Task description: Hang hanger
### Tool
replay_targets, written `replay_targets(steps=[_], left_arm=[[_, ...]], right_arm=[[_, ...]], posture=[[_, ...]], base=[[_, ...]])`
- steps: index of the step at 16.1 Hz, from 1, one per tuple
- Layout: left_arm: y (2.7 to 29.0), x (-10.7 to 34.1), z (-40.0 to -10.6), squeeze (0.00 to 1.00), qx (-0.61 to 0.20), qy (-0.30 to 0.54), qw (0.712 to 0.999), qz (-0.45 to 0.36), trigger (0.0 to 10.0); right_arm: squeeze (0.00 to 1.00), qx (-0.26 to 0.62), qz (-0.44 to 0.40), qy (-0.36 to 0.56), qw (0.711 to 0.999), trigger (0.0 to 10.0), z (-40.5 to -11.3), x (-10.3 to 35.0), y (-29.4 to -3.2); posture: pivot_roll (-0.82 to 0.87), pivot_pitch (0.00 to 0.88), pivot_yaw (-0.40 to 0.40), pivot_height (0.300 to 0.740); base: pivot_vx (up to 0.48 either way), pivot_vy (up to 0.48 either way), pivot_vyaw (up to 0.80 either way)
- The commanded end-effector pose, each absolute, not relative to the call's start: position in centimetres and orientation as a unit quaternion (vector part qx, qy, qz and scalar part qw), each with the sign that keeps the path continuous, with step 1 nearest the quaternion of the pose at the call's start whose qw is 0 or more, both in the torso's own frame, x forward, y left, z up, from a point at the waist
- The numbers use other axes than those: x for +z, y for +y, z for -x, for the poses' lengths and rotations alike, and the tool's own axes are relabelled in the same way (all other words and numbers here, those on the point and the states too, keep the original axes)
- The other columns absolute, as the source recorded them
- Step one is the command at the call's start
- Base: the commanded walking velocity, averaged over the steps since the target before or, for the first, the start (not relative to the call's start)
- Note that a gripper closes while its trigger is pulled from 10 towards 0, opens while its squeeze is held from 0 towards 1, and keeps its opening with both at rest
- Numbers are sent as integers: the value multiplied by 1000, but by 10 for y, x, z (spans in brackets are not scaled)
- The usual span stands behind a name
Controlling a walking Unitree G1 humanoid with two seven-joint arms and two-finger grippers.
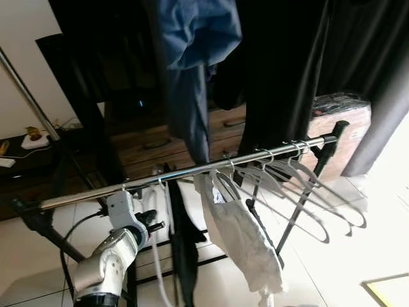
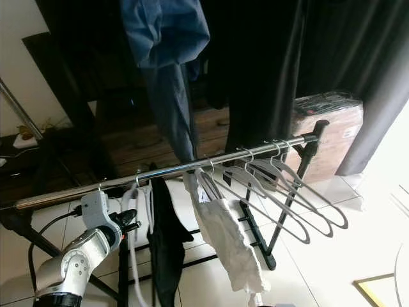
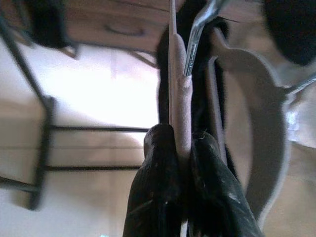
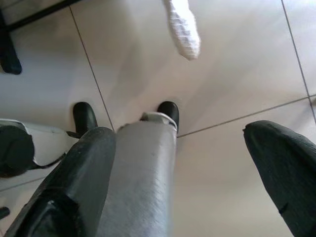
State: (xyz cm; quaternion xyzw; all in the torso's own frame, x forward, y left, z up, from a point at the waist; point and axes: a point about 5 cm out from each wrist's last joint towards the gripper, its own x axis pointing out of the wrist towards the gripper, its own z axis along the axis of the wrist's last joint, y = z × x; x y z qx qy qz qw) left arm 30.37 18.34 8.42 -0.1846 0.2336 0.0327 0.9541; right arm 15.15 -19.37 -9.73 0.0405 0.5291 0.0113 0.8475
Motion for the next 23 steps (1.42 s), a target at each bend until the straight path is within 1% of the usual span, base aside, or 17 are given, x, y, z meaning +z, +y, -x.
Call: replay_targets(steps=[1,3,6,8,11,13,17,19,20,21,23], left_arm=[[187,55,-290,0,65,294,937,179,10000],[187,64,-293,0,57,275,946,164,10000],[192,66,-291,0,70,252,956,137,10000],[196,65,-286,0,73,243,961,113,10000],[204,74,-286,0,83,214,968,104,10000],[204,85,-290,0,81,186,974,101,10000],[202,94,-294,0,78,167,978,100,10000],[199,101,-296,0,68,147,981,105,10000],[201,105,-296,0,76,140,982,97,10000],[203,106,-296,0,83,137,982,96,10000],[215,108,-295,0,116,142,980,81,10000]], right_arm=[[0,16,-48,532,845,10000,-153,-98,-182],[0,25,-54,530,846,10000,-157,-99,-161],[0,33,-58,529,846,10000,-160,-99,-144],[0,33,-59,524,849,10000,-168,-95,-140],[0,31,-58,522,850,10000,-171,-94,-141],[0,28,-57,523,850,10000,-170,-95,-145],[0,19,-53,530,846,10000,-160,-98,-159],[0,9,-50,533,845,10000,-153,-99,-175],[0,5,-48,534,844,10000,-150,-99,-184],[0,4,-48,534,844,10000,-149,-99,-187],[0,-1,-45,537,842,10000,-143,-100,-200]], posture=[[-9,88,10,740],[-9,88,13,740],[-11,88,16,740],[-7,87,17,740],[-4,88,17,740],[-4,87,17,740],[-7,87,17,740],[-7,89,17,740],[-7,89,18,740],[-6,91,18,740],[-3,93,17,740]], base=[[0,0,0],[0,0,0],[0,0,0],[0,0,0],[0,0,0],[0,0,0],[0,0,0],[0,0,0],[0,0,0],[0,0,0],[0,0,0]])
